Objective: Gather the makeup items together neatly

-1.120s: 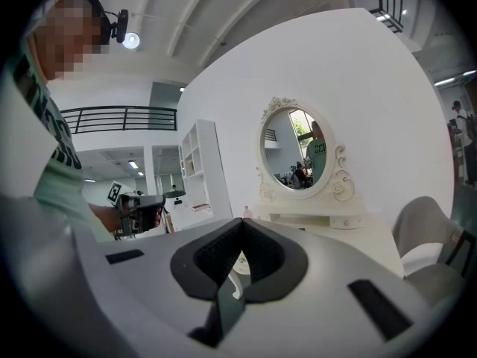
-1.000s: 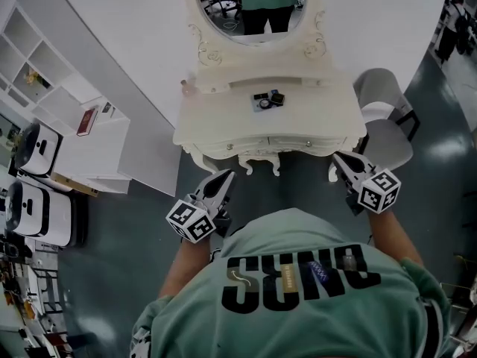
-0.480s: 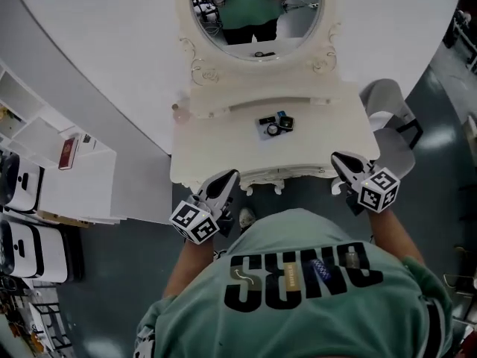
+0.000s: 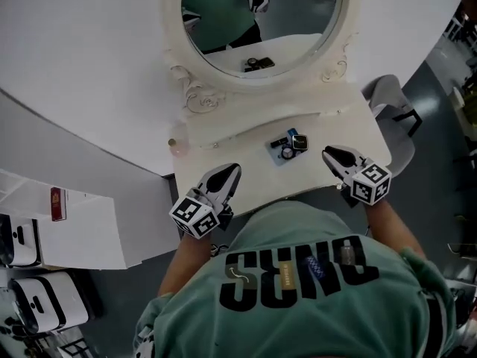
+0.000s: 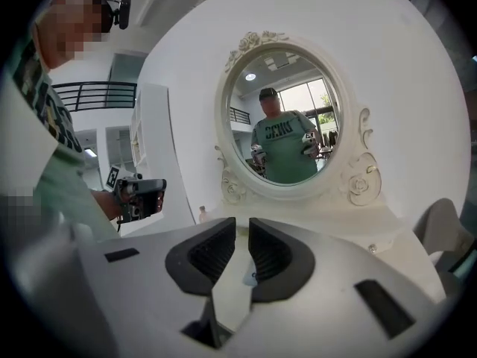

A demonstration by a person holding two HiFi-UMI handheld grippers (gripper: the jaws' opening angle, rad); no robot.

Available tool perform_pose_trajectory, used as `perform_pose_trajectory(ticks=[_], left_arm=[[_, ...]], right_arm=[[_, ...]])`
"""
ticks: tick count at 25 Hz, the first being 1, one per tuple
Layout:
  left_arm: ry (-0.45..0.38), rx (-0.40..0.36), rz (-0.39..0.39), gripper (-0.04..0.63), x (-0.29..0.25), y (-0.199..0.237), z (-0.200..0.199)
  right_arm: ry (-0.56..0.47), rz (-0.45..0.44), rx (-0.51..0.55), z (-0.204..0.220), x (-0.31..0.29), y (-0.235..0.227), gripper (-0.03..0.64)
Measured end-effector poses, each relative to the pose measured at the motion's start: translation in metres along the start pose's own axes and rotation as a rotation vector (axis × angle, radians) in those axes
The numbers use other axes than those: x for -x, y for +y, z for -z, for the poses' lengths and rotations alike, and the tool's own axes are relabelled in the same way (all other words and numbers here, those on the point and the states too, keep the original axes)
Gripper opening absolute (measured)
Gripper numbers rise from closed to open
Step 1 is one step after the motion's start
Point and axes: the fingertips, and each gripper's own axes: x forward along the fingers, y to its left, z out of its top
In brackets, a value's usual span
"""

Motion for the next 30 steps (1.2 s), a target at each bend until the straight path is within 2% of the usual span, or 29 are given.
perform_pose_trajectory(ticks=[6,8,13,17,22,28,30], left_arm=[[0.001,0.049,-0.057,0.008,-0.044,0.028,0.014],[0.003,0.041,-0.083,0.008,-0.061,0.03,0.018],[-0.026,0.075,-0.185,0.008,-0.095,0.022,0.032],[-0.021,0.089,-0.234,0.008,-0.114,0.024,0.046],[0.025,0.111,-0.26,0.008,-0.115,0.036,0.065],[0.083,0.14,-0.245,0.008,-0.11,0.054,0.089],[0.093,0.147,-0.239,0.008,-0.107,0.056,0.096]], right_arm=[[0.025,-0.027,-0.003,0.005,-0.024,-0.045,0.048],[0.05,-0.064,0.011,0.008,-0.031,-0.063,0.044],[0.147,-0.189,0.098,0.016,-0.049,-0.096,0.052],[0.279,-0.319,0.237,0.042,-0.077,-0.111,0.109],[0.441,-0.454,0.414,0.09,-0.112,-0.101,0.19],[0.63,-0.518,0.492,0.146,-0.151,-0.097,0.308],[0.689,-0.524,0.519,0.166,-0.159,-0.098,0.327]])
